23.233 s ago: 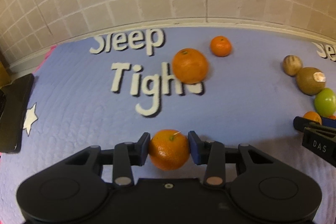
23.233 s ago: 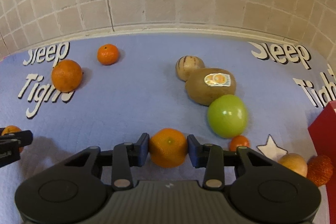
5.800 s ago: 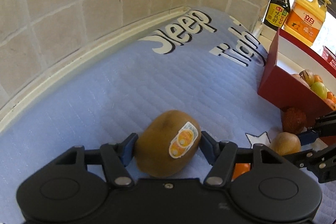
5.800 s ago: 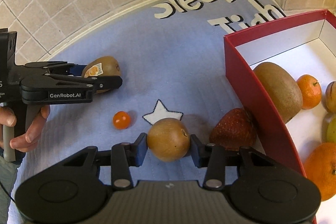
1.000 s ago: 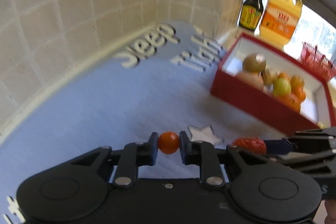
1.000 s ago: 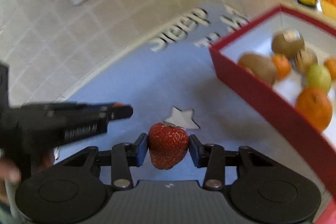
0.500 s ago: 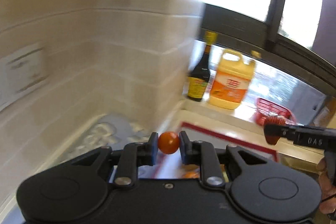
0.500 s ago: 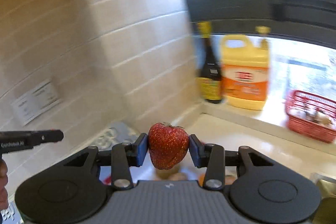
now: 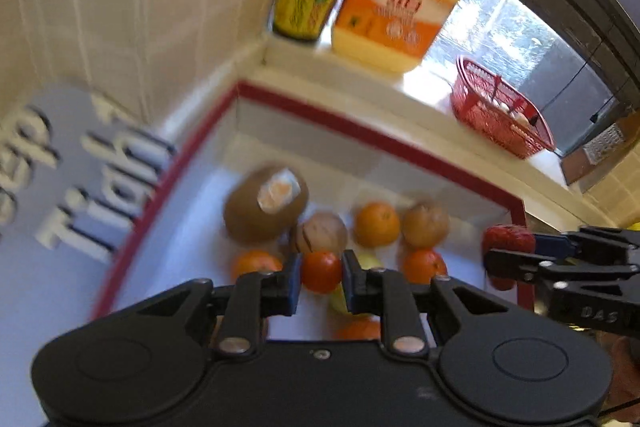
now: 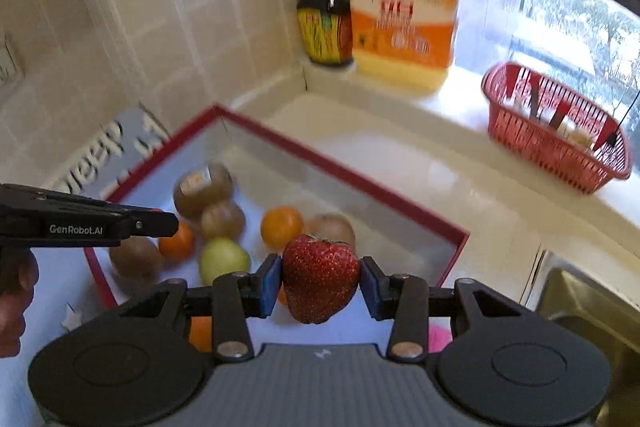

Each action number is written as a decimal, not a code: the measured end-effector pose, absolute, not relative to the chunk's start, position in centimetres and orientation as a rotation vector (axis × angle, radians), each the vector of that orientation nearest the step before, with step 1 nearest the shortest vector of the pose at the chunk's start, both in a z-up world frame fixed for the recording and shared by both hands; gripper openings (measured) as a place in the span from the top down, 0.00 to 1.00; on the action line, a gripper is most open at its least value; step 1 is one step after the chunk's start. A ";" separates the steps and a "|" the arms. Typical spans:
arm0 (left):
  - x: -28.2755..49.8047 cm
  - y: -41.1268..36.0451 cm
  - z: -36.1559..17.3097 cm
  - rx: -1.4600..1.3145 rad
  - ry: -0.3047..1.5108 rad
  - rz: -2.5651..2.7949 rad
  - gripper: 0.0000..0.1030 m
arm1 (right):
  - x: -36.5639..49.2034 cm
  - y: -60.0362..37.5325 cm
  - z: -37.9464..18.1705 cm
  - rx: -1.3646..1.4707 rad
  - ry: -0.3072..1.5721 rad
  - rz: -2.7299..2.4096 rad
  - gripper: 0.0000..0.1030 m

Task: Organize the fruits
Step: 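Carry the tomato and strawberry into the box and open both tools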

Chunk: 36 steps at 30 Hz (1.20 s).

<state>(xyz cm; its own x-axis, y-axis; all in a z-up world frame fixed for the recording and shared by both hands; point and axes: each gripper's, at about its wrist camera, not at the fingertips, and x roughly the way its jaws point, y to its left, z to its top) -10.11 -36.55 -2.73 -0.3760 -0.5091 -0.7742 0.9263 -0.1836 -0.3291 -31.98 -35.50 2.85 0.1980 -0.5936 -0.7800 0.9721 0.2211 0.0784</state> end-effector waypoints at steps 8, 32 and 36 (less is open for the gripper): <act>-10.8 -37.4 -4.6 0.652 1.043 -1.742 0.77 | -30.7 -35.9 1.1 0.619 0.819 -1.210 0.57; -13.4 -36.1 -5.3 0.806 0.884 -1.698 0.46 | -29.3 -36.0 -0.9 0.605 0.915 -1.207 0.56; -13.7 -34.9 -4.1 0.813 0.826 -1.668 0.41 | -29.1 -35.4 0.1 0.578 0.888 -1.216 0.56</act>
